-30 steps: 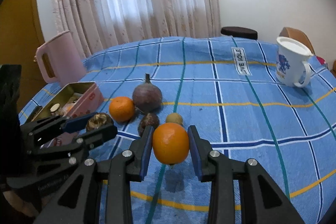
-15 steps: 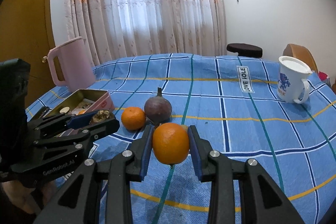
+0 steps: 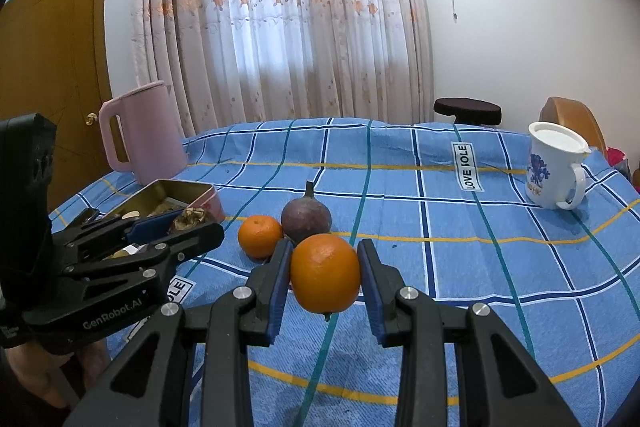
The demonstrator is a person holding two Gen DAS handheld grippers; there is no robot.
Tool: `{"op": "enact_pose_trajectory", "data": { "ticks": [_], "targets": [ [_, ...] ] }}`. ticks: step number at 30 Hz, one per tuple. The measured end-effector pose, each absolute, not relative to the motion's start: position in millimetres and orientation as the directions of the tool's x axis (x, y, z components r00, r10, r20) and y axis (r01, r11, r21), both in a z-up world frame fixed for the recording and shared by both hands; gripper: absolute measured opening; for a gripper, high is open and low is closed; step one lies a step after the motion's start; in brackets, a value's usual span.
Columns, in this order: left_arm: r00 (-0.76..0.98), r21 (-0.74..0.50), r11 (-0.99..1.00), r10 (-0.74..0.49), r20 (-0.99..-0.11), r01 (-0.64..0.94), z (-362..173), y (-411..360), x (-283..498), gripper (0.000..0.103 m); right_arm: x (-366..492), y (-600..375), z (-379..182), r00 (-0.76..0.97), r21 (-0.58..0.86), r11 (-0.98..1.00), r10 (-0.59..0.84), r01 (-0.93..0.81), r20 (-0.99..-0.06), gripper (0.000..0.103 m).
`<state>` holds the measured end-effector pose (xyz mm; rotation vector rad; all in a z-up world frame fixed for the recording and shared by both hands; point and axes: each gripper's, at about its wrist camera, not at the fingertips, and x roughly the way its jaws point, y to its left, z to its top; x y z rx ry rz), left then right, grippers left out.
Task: Organize fruits
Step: 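Lift brown fruit with left tool while right lifts orange toward tin box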
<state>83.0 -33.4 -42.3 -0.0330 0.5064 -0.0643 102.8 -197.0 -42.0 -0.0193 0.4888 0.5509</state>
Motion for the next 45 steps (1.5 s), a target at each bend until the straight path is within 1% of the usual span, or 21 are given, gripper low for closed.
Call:
{"op": "enact_pose_trajectory", "data": {
  "ticks": [25,34,45],
  "targets": [
    [0.922,-0.003,1.000,-0.024,-0.386,0.025,-33,-35,64,0.040,82,-198,-35,0.786,0.067,0.852,0.507,-0.520,-0.354,0.035],
    [0.927,0.001,1.000,-0.013,-0.374,0.015,-32,-35,62,0.040,78,-196,-34,0.795,0.045,0.854,0.500,-0.518,-0.343,0.035],
    [0.914,-0.027,1.000,-0.011,-0.405,-0.001,-31,-25,62,0.040,81,-193,-35,0.797,0.024,0.861,0.480,-0.508,-0.366,0.035]
  ]
}}
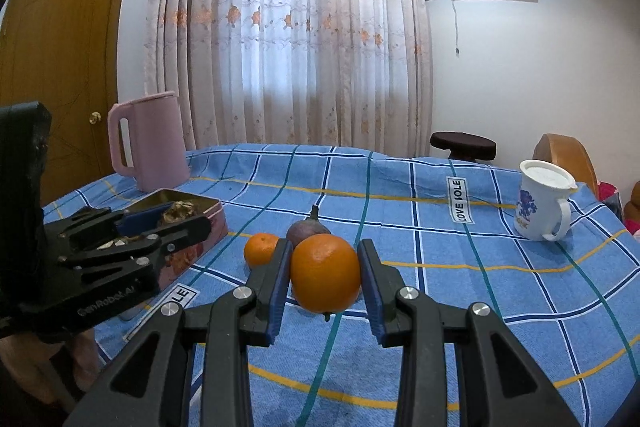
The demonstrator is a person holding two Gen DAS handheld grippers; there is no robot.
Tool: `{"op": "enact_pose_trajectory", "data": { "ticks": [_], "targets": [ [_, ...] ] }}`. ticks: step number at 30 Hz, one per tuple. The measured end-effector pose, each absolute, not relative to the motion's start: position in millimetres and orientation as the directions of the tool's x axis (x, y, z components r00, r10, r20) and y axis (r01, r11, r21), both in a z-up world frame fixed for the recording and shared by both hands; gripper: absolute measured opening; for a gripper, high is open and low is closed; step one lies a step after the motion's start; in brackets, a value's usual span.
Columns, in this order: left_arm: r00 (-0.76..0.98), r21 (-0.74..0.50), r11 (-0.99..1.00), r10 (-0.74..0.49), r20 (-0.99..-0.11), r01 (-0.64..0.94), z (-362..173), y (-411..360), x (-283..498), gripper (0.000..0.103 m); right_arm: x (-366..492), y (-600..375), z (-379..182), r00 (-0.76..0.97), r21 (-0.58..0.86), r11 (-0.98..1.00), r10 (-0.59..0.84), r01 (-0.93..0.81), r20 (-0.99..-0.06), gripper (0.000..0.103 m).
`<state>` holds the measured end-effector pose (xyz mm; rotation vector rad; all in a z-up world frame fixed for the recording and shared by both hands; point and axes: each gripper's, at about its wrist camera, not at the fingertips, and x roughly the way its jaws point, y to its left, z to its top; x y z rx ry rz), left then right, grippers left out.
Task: Organize fruits
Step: 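Lift brown fruit with left tool while right lifts orange toward tin box, then carry brown fruit in left tool over tin while right carries orange there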
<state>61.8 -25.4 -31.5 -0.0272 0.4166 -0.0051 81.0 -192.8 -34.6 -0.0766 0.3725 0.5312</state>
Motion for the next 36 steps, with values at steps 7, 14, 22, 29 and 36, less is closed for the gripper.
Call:
{"op": "enact_pose_trajectory", "data": {
  "ticks": [7,14,22,29,36],
  "targets": [
    [0.903,-0.060,0.998,0.006,-0.430,-0.035,-33,-5,63,0.040,84,-178,-34,0.786,0.009,0.853,0.485,-0.522,-0.384,0.035],
    [0.889,-0.055,0.994,0.059,-0.454,-0.095,-30,24,60,0.040,87,-145,-19,0.745,0.006,0.806,0.549,-0.591,-0.380,0.035],
    [0.864,-0.069,0.976,0.148,-0.482,-0.206,-29,75,52,0.040,86,-85,-9,0.663,-0.007,0.718,0.639,-0.696,-0.390,0.035],
    [0.832,-0.072,0.959,0.200,-0.518,-0.275,-33,114,45,0.040,82,-35,-21,0.581,-0.009,0.642,0.688,-0.767,-0.434,0.035],
    [0.791,-0.074,0.948,0.214,-0.573,-0.310,-48,135,46,0.040,75,6,-44,0.503,-0.020,0.576,0.696,-0.817,-0.512,0.036]
  ]
}}
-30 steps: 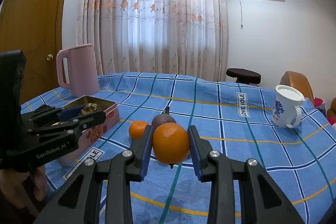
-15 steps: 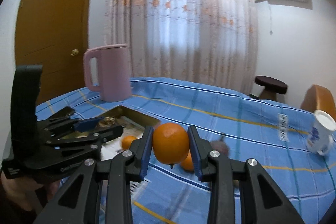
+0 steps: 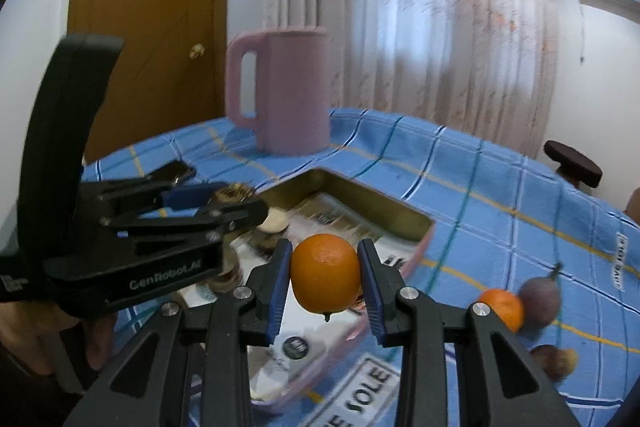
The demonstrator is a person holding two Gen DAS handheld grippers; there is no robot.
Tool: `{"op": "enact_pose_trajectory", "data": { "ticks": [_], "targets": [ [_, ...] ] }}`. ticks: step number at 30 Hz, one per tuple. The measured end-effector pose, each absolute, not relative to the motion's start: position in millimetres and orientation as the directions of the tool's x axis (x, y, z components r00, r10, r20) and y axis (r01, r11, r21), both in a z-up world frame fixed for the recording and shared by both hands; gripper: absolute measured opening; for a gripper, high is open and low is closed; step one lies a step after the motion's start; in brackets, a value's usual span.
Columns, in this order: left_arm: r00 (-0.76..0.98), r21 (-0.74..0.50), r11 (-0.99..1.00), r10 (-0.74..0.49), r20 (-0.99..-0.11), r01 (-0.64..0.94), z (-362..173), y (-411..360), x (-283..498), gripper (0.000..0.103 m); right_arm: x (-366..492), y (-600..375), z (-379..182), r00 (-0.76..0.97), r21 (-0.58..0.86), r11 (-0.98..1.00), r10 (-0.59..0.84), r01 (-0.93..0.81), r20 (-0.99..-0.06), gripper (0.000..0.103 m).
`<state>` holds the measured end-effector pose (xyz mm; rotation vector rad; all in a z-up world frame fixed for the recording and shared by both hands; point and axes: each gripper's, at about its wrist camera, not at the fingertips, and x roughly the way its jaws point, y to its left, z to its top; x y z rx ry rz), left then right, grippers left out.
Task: Organize fruits
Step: 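Carry brown fruit in left tool over tin while right carries orange there, then open left tool to drop brown fruit while right releases orange into tin, then move left tool to a loose orange while right approaches a brown round fruit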
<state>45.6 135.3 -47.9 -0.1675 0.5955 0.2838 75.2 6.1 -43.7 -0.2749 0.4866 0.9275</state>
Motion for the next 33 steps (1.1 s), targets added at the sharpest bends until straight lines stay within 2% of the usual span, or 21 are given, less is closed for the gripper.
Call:
{"op": "enact_pose_trajectory", "data": {
  "ticks": [6,7,9,11,13,19,22,26,33],
  "targets": [
    [0.776,-0.066,0.946,0.218,-0.591,-0.316,-55,137,46,0.041,76,19,-54,0.460,-0.015,0.547,0.688,-0.837,-0.562,0.036],
    [0.777,-0.066,0.946,0.220,-0.590,-0.318,-54,136,46,0.044,76,19,-54,0.459,-0.016,0.547,0.687,-0.837,-0.563,0.037],
    [0.785,-0.070,0.949,0.211,-0.582,-0.307,-52,133,44,0.055,74,15,-53,0.484,-0.032,0.564,0.678,-0.825,-0.553,0.043],
    [0.791,-0.061,0.948,0.224,-0.569,-0.313,-48,130,41,0.071,75,6,-51,0.500,-0.031,0.576,0.679,-0.817,-0.537,0.047],
    [0.803,-0.058,0.949,0.229,-0.550,-0.310,-42,124,39,0.078,77,-6,-47,0.522,-0.025,0.599,0.674,-0.800,-0.523,0.047],
    [0.835,-0.060,0.970,0.172,-0.522,-0.237,-31,92,44,0.082,94,-68,-35,0.642,-0.039,0.714,0.602,-0.699,-0.476,0.047],
    [0.847,-0.051,0.981,0.133,-0.515,-0.185,-30,66,52,0.087,112,-102,-38,0.712,-0.053,0.800,0.500,-0.598,-0.493,0.047],
    [0.848,-0.024,0.994,0.081,-0.523,-0.110,-32,33,64,0.088,130,-129,-44,0.743,-0.049,0.855,0.418,-0.516,-0.522,0.047],
    [0.833,0.014,0.998,0.054,-0.550,-0.056,-42,1,89,0.088,145,-136,-60,0.676,0.005,0.848,0.425,-0.530,-0.603,0.047]
  ]
}}
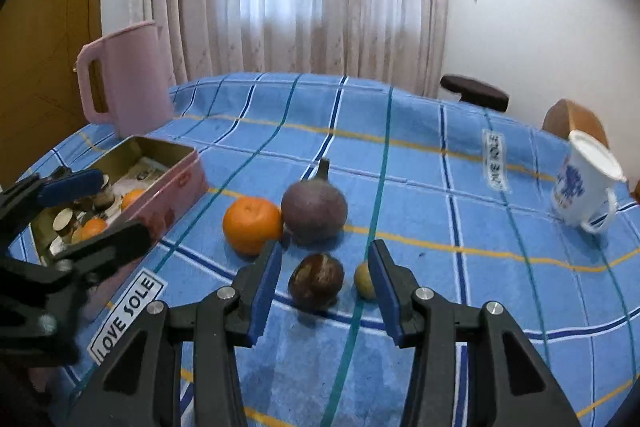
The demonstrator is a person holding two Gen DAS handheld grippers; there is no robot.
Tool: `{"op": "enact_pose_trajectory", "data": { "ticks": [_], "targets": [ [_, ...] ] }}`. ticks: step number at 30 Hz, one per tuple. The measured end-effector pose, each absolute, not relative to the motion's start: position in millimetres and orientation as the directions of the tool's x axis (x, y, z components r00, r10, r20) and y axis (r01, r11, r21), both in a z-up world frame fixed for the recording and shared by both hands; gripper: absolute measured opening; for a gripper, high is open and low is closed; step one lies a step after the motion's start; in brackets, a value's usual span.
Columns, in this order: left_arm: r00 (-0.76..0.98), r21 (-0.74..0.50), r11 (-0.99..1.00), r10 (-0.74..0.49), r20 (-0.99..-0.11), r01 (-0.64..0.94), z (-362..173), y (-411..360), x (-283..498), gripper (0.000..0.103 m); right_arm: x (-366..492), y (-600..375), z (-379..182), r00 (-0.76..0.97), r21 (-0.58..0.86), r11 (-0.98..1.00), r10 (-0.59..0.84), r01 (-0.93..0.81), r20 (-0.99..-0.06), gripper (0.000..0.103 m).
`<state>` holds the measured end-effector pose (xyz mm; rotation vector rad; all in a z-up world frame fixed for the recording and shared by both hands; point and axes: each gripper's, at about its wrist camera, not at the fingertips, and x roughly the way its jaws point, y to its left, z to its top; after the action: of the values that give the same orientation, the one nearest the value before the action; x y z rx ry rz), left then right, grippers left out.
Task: Organize fruits
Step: 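Move left tool to a loose orange while right approaches a brown round fruit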
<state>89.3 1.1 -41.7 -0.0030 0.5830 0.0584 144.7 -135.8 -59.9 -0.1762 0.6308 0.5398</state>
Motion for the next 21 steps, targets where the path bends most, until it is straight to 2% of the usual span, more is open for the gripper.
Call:
{"op": "enact_pose_trajectory", "data": {
  "ticks": [4,14,17,21],
  "targets": [
    [0.829,0.021,0.998,0.060,-0.557,-0.059,-42,0,94,0.088,149,-131,-66,0.644,0.011,0.834,0.435,-0.552,-0.630,0.044],
    [0.829,0.014,0.998,0.058,-0.556,-0.060,-42,0,95,0.088,168,-112,-86,0.549,-0.012,0.814,0.380,-0.581,-0.744,0.042],
    [0.827,0.010,0.998,0.054,-0.560,-0.058,-42,0,95,0.088,167,-110,-88,0.550,-0.030,0.815,0.363,-0.579,-0.753,0.038],
    [0.823,0.012,0.999,0.047,-0.567,-0.049,-42,-1,96,0.088,164,-113,-85,0.564,-0.025,0.816,0.377,-0.578,-0.734,0.038]
  ]
}}
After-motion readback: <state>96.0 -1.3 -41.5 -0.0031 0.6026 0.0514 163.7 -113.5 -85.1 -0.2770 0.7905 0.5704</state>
